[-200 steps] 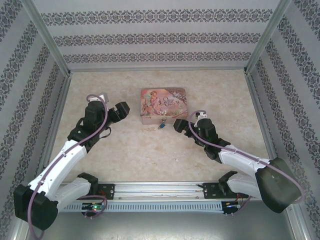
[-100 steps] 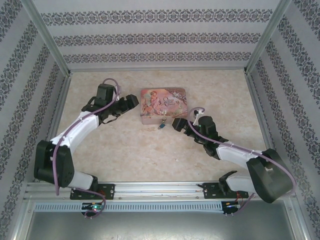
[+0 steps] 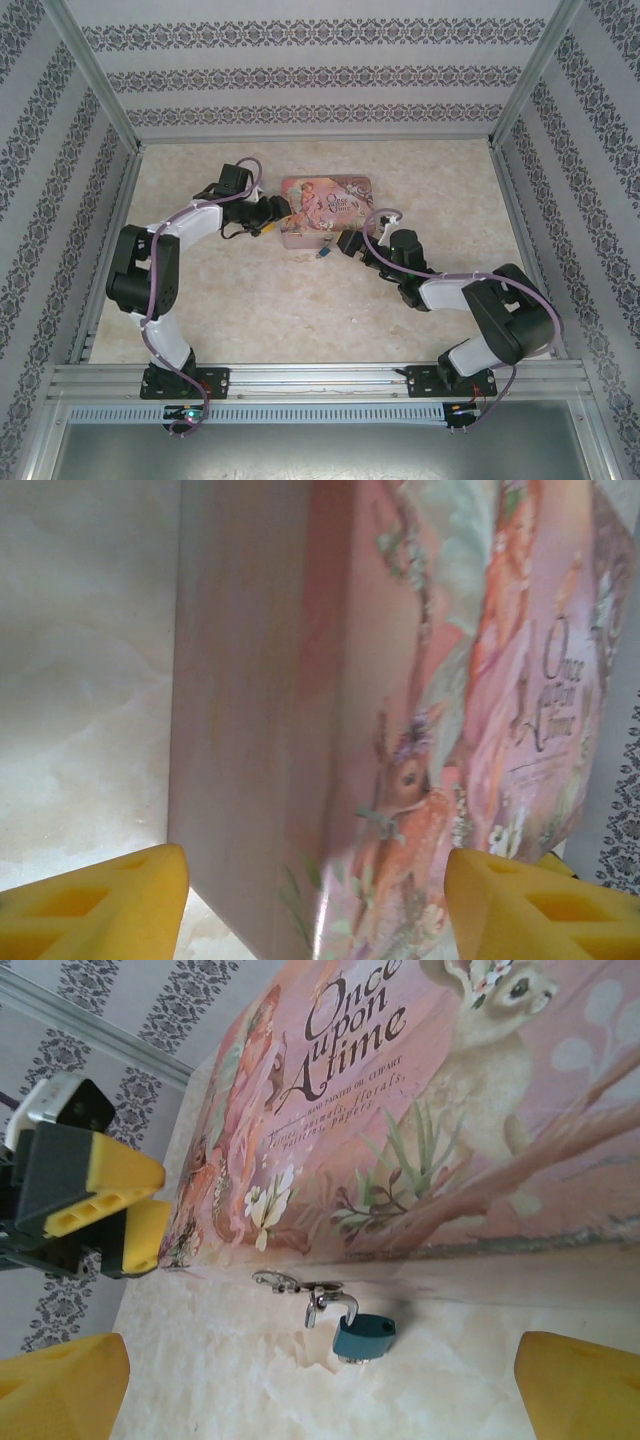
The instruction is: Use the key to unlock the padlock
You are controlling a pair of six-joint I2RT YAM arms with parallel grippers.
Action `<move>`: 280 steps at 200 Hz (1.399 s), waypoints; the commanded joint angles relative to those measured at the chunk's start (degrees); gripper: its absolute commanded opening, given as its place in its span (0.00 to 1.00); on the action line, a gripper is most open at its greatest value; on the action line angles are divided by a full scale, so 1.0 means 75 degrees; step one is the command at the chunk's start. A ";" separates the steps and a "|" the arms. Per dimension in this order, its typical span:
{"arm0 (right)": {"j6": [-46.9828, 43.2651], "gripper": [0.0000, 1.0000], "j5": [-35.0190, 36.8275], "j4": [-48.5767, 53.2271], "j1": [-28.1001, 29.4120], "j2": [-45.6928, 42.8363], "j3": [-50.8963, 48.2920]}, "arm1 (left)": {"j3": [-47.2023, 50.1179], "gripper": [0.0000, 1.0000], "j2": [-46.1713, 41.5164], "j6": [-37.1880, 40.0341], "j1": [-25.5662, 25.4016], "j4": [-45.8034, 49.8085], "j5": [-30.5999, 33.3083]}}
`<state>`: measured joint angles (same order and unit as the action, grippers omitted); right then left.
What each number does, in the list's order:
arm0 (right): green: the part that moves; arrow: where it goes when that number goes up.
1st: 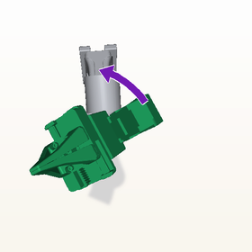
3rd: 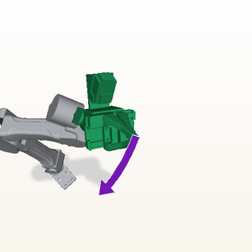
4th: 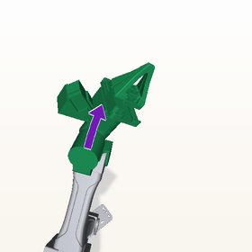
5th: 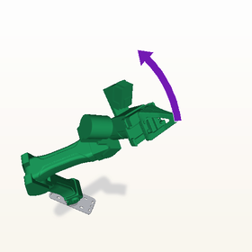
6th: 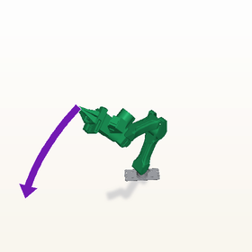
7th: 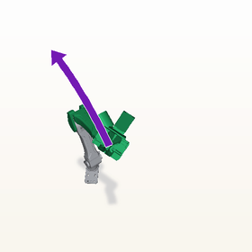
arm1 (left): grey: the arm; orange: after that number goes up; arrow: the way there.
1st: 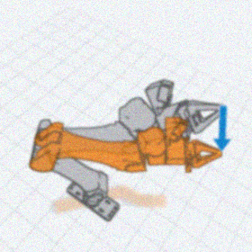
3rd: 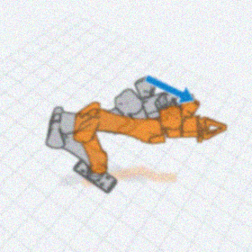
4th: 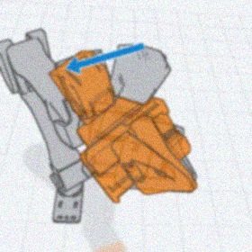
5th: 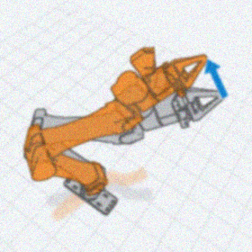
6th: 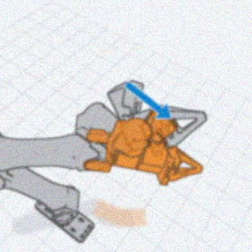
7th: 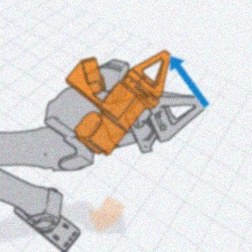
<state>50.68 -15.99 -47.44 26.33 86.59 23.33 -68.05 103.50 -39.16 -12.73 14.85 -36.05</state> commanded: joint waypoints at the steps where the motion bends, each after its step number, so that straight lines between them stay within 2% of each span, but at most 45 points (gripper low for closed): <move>1: -0.0092 0.98 -0.0156 -0.0693 -0.0122 0.0231 0.0345 | -0.0044 0.65 0.0057 0.0158 -0.0088 0.0071 -0.0261; 74: -0.0840 0.97 -0.1056 -0.0852 -0.0643 0.0966 0.1011 | 0.1131 0.53 -0.0292 -0.0147 -0.0439 -0.0446 -0.0382; 125: -0.1258 0.97 -0.1212 -0.1105 -0.0832 0.1193 0.1209 | 0.1863 0.53 -0.0869 -0.0569 -0.0670 -0.0898 -0.0202; 219: -0.1564 0.92 -0.1223 -0.1255 -0.0862 0.0408 -0.0067 | 0.1222 0.55 -0.2088 -0.0395 -0.0618 -0.0073 0.0418; 242: -0.1590 0.88 -0.1559 -0.1376 -0.0853 0.0599 -0.0066 | 0.1002 0.52 -0.2190 -0.0459 -0.0631 0.0019 0.0370; 280: -0.1339 0.80 -0.1890 -0.1906 -0.0800 0.1380 0.0231 | 0.0461 0.47 -0.1926 -0.0625 -0.0739 -0.0070 -0.0223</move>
<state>40.18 -26.72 -56.82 20.36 93.14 23.27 -61.19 88.18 -42.92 -17.21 12.93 -34.89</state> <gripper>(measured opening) 0.821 0.477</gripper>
